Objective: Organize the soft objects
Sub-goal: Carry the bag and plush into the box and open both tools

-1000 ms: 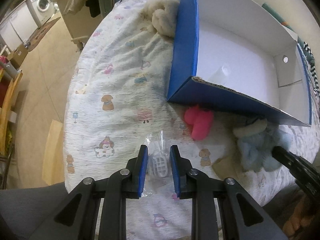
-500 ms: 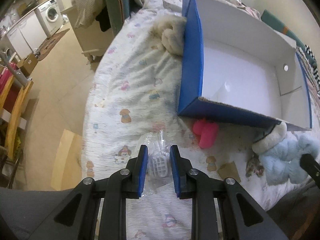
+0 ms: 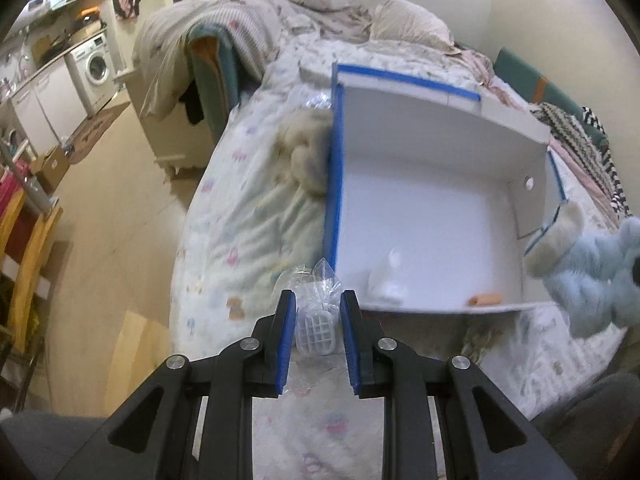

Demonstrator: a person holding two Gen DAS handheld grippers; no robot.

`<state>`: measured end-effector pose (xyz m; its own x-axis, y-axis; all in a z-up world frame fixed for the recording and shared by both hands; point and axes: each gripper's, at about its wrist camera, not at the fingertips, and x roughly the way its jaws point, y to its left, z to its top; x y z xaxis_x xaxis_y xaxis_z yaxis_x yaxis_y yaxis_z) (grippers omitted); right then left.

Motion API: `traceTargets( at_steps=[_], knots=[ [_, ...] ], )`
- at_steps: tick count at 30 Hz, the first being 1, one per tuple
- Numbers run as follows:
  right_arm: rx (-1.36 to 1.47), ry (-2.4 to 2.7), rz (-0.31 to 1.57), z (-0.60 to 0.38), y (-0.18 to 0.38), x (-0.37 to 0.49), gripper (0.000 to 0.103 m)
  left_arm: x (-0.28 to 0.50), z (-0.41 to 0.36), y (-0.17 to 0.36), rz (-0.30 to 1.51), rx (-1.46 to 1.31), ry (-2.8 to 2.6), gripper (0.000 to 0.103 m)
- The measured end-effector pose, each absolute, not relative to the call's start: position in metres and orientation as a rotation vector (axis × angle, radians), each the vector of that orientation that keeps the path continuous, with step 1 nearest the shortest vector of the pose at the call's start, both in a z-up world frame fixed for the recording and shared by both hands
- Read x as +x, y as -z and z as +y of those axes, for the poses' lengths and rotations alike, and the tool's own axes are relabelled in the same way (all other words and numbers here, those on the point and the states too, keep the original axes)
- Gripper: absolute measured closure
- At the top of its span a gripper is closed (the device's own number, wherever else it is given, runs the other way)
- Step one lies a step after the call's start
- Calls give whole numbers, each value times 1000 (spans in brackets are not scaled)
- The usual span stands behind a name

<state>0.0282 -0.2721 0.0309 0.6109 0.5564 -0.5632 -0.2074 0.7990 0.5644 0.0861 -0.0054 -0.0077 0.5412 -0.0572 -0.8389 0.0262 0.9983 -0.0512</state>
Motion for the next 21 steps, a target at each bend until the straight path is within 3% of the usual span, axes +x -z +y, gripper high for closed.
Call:
traceTargets(
  at_steps=[7, 21],
  knots=[
    [564, -444, 742, -296, -42, 59, 87, 113, -22, -11, 964, 1, 78, 82],
    [568, -351, 828, -306, 0, 118, 87, 177, -75, 5, 1001, 85, 152, 82]
  ],
)
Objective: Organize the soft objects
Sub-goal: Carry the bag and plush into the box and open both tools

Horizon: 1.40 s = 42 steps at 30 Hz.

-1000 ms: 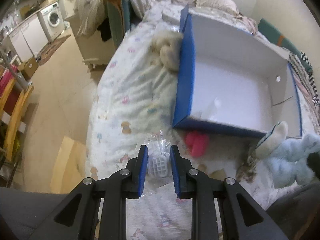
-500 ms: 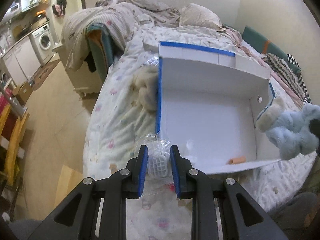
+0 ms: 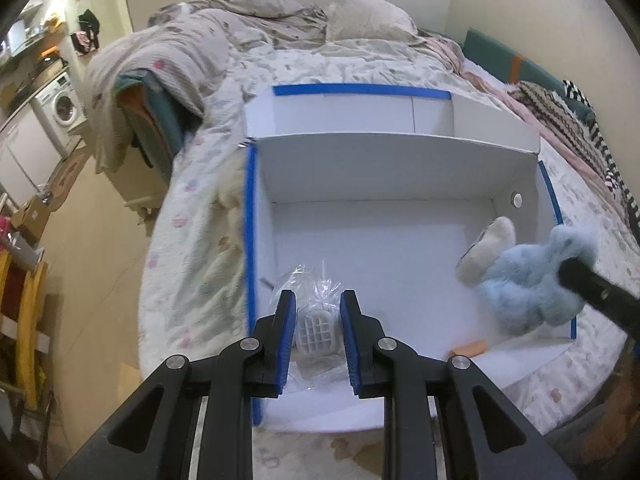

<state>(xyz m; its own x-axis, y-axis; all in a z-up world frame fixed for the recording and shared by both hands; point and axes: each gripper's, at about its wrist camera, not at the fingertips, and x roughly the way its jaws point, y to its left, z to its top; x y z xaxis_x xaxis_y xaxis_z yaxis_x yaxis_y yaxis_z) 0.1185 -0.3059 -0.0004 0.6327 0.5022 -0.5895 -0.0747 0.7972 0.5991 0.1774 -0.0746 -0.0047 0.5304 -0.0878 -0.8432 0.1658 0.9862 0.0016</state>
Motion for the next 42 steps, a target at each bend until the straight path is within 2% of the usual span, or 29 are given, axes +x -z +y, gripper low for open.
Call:
traceTargets(
  at_steps=[16, 42],
  knots=[
    [526, -318, 975, -293, 63, 149, 87, 206, -111, 66, 1055, 153, 158, 82],
    [516, -271, 1140, -272, 104, 170, 87, 212, -112, 80, 1083, 161, 145, 82]
  ],
)
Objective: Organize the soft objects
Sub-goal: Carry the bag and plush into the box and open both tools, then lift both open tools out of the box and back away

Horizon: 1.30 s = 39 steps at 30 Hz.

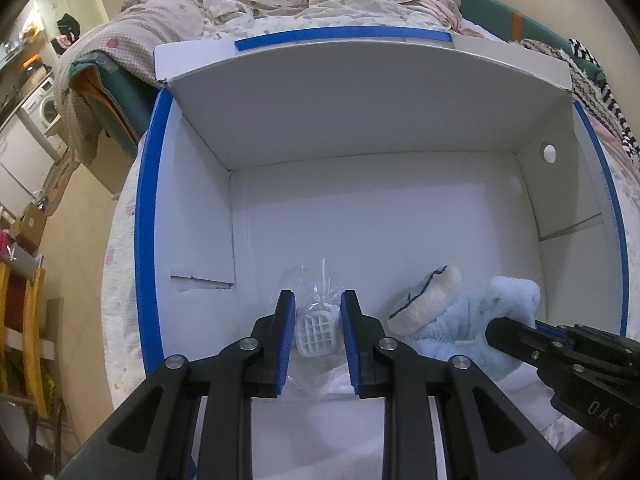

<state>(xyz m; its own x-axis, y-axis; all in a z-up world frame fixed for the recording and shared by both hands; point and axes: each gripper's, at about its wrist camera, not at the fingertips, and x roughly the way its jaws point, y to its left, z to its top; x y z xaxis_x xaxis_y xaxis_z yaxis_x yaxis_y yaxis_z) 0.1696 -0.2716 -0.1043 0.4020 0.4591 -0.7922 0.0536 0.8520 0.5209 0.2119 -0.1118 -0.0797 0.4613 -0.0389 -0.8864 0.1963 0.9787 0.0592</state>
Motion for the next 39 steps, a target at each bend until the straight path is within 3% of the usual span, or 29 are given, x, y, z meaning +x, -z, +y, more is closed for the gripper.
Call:
traceTargets(
  at_steps=[9, 12, 17, 18, 20, 21, 25, 28, 39],
  knots=[
    [498, -257, 1144, -270, 104, 170, 87, 210, -107, 77, 1083, 153, 124, 82],
    [497, -249, 1147, -272, 105, 171, 85, 210, -106, 77, 1084, 156, 120, 78],
    [473, -229, 1142, -271, 103, 171, 80, 208, -106, 73, 1067, 155, 112, 52],
    [464, -223, 1140, -271, 103, 171, 75, 208, -105, 73, 1064, 151, 111, 48],
    [434, -200, 1138, -270, 101, 171, 51, 208, -103, 72, 1058, 145, 97, 41],
    [419, -189, 1135, -269, 99, 171, 29, 208, -102, 71, 1055, 144, 91, 41],
    [367, -167, 1086, -265, 88, 168, 20, 208, -101, 70, 1056, 132, 92, 40],
    [352, -180, 1060, -263, 80, 168, 1, 208, -99, 70, 1060, 121, 103, 40],
    [412, -168, 995, -277, 67, 160, 1, 193, -91, 59, 1023, 105, 103, 40]
  ],
)
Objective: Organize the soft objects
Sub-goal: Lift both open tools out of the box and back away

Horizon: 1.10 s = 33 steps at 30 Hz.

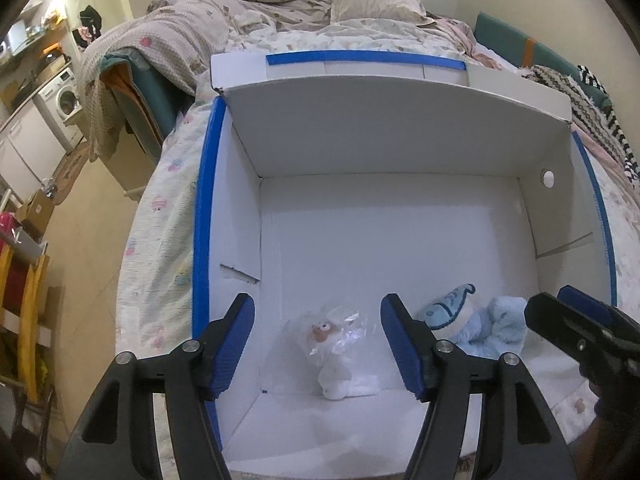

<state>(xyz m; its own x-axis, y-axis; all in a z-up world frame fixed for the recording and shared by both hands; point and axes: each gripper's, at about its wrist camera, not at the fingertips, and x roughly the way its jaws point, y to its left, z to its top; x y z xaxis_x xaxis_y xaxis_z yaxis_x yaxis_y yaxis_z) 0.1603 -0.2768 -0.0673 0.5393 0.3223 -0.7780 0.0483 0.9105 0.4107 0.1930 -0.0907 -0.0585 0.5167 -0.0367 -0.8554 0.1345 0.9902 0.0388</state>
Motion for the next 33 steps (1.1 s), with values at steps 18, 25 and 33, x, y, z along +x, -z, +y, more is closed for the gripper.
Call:
traceTargets(
  at_steps=[18, 25, 33],
  knots=[
    [377, -160, 953, -273, 49, 126, 1, 143, -60, 28, 976, 35, 100, 40],
    [353, -171, 956, -269, 46, 107, 1, 122, -38, 31, 989, -2, 63, 40],
    [325, -180, 976, -263, 48, 90, 1, 102, -13, 42, 1021, -41, 6, 39]
  ],
)
